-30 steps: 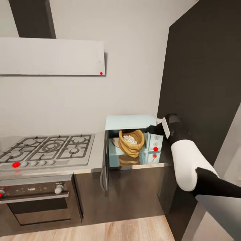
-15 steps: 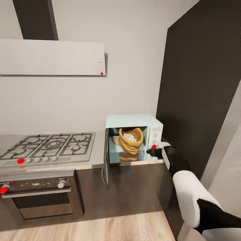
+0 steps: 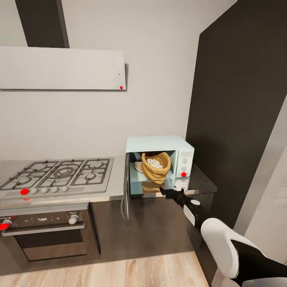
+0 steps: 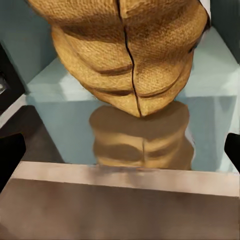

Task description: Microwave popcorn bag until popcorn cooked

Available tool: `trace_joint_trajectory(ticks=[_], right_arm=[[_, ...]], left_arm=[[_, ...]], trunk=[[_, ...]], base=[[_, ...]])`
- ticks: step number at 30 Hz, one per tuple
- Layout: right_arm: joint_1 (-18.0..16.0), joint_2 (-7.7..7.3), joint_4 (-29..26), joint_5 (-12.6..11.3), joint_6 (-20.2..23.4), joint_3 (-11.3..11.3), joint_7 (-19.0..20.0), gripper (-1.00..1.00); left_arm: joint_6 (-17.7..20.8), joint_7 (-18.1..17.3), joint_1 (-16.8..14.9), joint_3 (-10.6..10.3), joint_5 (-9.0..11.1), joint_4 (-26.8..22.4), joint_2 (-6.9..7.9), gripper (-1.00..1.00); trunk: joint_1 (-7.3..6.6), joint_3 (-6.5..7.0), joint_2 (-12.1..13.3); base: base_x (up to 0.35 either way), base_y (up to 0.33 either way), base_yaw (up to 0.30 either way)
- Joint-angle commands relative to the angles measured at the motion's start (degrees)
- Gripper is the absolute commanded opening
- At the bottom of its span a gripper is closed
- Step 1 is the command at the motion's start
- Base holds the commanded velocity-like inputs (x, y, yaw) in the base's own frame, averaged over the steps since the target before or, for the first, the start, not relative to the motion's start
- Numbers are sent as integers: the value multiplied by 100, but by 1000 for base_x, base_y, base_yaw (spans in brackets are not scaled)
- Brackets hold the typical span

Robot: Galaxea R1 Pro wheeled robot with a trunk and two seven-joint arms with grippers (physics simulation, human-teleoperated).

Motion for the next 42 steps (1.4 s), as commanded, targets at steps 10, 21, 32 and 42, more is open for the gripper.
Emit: trace_joint_trajectory(ticks=[10, 21, 32, 42], right_arm=[[-4, 158, 177, -81, -721, -124, -346, 100], [-5, 373, 109, -142, -722, -124, -700, 100], [-4, 387, 101, -138, -698, -92, -699, 100], [-6, 547, 106, -76, -665, -75, -669, 100]], left_arm=[[-10, 8, -3, -2, 14, -8, -1, 100], [-10, 7, -2, -3, 8, -5, -1, 100], [-10, 6, -2, -4, 11, -5, -1, 100], [-10, 5, -2, -5, 10, -5, -1, 100]], trunk=[[1, -7, -6], [1, -7, -6], [1, -7, -6], [1, -7, -6]], base=[[38, 0, 0], [258, 0, 0], [252, 0, 0], [240, 0, 0]])
